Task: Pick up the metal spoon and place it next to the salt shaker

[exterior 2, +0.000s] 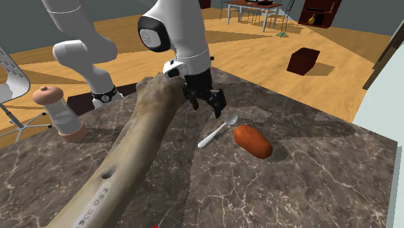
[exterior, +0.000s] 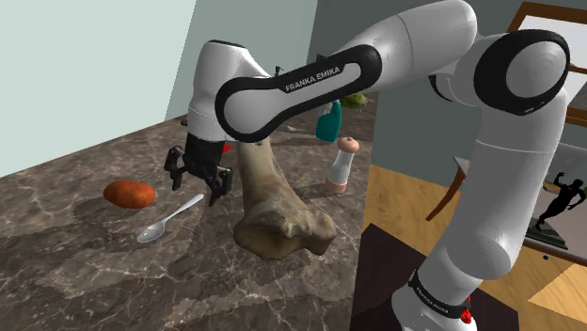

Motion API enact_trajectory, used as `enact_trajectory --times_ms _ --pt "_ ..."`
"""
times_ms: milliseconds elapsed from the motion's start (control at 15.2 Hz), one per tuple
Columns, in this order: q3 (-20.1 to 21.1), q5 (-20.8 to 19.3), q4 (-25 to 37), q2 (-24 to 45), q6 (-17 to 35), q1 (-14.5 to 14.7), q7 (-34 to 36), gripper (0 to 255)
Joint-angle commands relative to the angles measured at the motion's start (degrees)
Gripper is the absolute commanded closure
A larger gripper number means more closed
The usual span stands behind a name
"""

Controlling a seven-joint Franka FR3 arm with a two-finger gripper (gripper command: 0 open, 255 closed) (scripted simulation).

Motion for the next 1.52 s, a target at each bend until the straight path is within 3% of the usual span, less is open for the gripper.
enact_trajectory --times_ms 0,132,594,1122,1188,1452 --pt "-1.6 -3.6 4.3 4.6 0.1 2.2 5.4 0" --pt "-3.0 -5.4 7.3 7.6 -0.1 3.9 8.2 0" --pt "-4.4 -8.0 6.8 11.5 4.0 5.7 9.8 0" --pt "-4.4 -7.9 6.8 11.5 3.9 5.7 9.8 0" --pt "-4.4 -7.9 6.8 11.5 3.9 5.7 9.8 255" --pt "-4.4 -8.0 6.8 11.6 3.9 5.7 9.8 255"
